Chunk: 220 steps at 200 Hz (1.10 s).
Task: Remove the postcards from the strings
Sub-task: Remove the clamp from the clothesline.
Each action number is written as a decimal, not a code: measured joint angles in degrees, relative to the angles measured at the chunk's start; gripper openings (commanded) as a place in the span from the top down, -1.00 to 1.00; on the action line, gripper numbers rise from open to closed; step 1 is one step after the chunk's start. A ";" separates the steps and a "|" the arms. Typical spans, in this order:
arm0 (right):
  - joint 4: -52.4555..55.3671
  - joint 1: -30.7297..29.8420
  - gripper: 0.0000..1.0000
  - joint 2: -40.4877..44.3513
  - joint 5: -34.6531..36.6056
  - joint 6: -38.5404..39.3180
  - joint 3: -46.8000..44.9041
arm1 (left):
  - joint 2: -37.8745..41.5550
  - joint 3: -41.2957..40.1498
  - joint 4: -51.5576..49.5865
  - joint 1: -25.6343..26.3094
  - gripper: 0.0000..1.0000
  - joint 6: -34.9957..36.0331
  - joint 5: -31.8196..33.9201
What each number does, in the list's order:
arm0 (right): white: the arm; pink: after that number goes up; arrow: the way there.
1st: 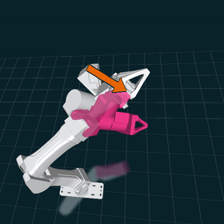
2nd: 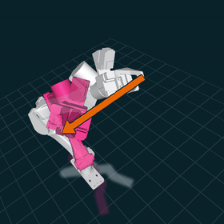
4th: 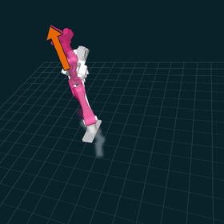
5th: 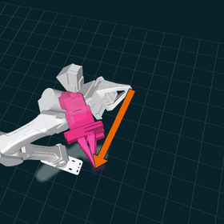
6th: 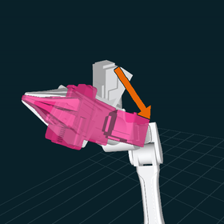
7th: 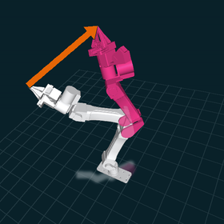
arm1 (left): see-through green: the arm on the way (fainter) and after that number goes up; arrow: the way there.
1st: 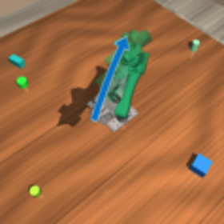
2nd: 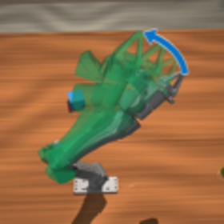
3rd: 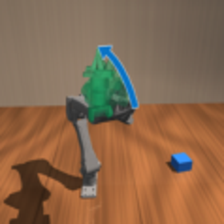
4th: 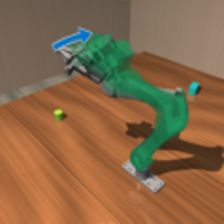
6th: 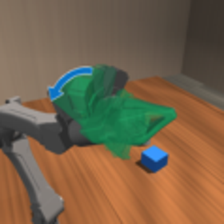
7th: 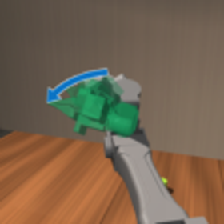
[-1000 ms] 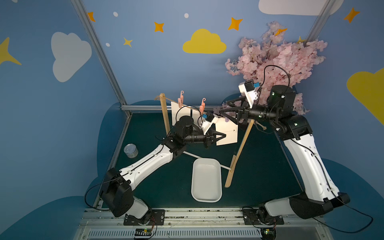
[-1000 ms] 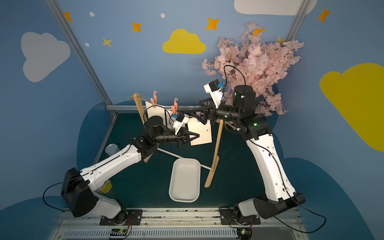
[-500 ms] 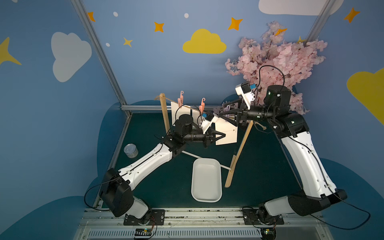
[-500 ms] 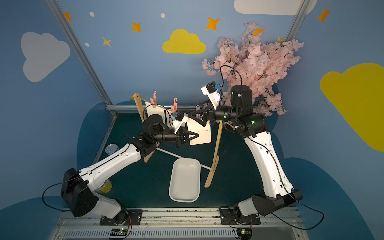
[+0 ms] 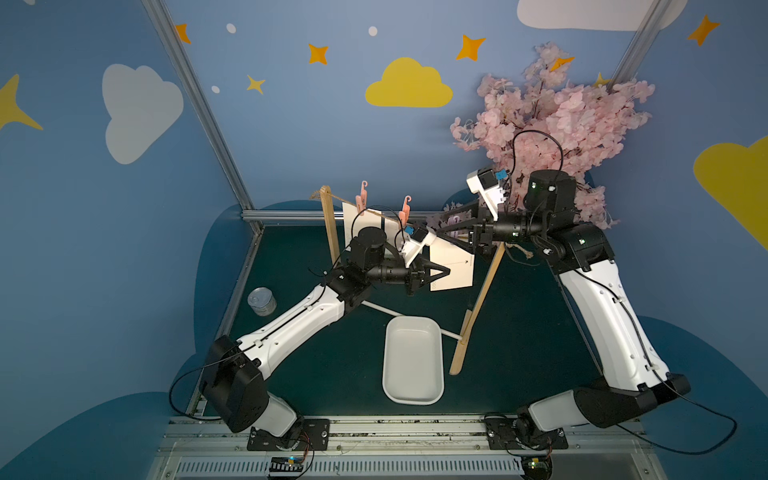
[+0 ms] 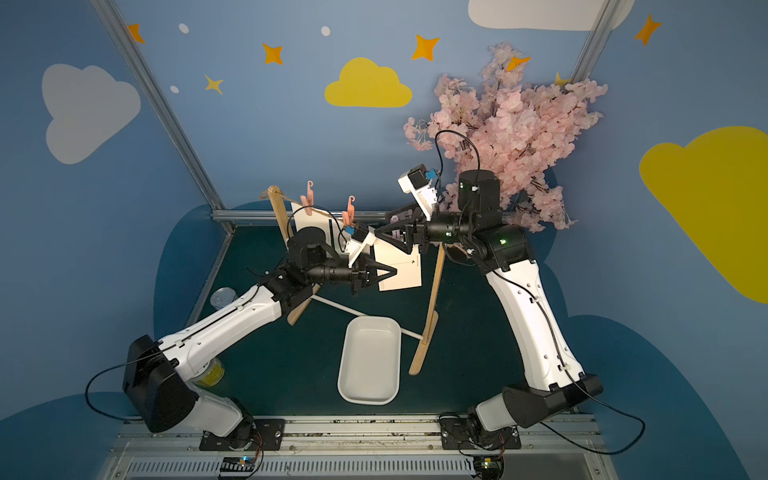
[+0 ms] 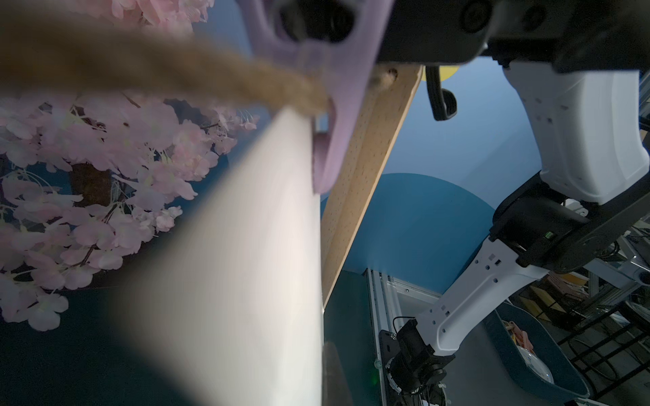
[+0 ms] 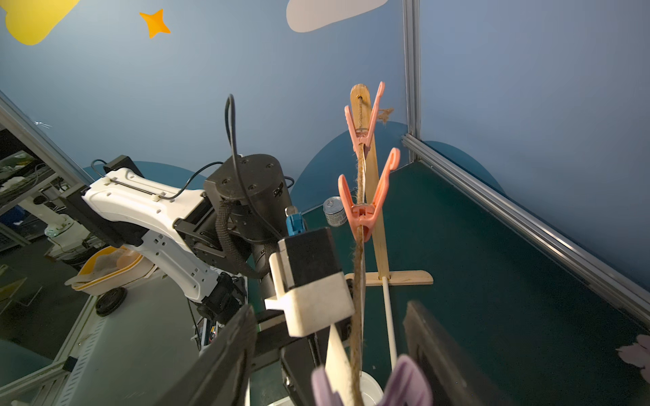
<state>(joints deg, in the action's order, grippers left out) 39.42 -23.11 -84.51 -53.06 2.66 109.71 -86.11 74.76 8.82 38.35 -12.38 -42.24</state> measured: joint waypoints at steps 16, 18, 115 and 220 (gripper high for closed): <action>0.09 0.00 -0.30 -0.07 -0.52 0.20 0.02 | -0.04 0.35 -0.42 -0.09 0.93 0.28 -0.24; 0.13 0.00 -0.30 -0.09 -0.59 0.22 0.07 | -0.04 0.37 -0.46 -0.09 0.93 0.33 -0.26; 3.17 -0.17 -0.45 -1.09 -0.46 2.38 1.84 | -0.04 0.46 -1.70 -0.31 0.93 0.87 -1.38; 5.20 -0.63 -0.21 -1.66 0.11 5.07 2.58 | -0.04 1.27 -3.10 -0.48 0.93 1.55 -1.95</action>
<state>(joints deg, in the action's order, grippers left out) 44.62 -23.75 -86.17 -52.95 7.73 112.29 -86.15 76.03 5.72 37.87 -10.83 -44.18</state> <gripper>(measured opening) 0.620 0.047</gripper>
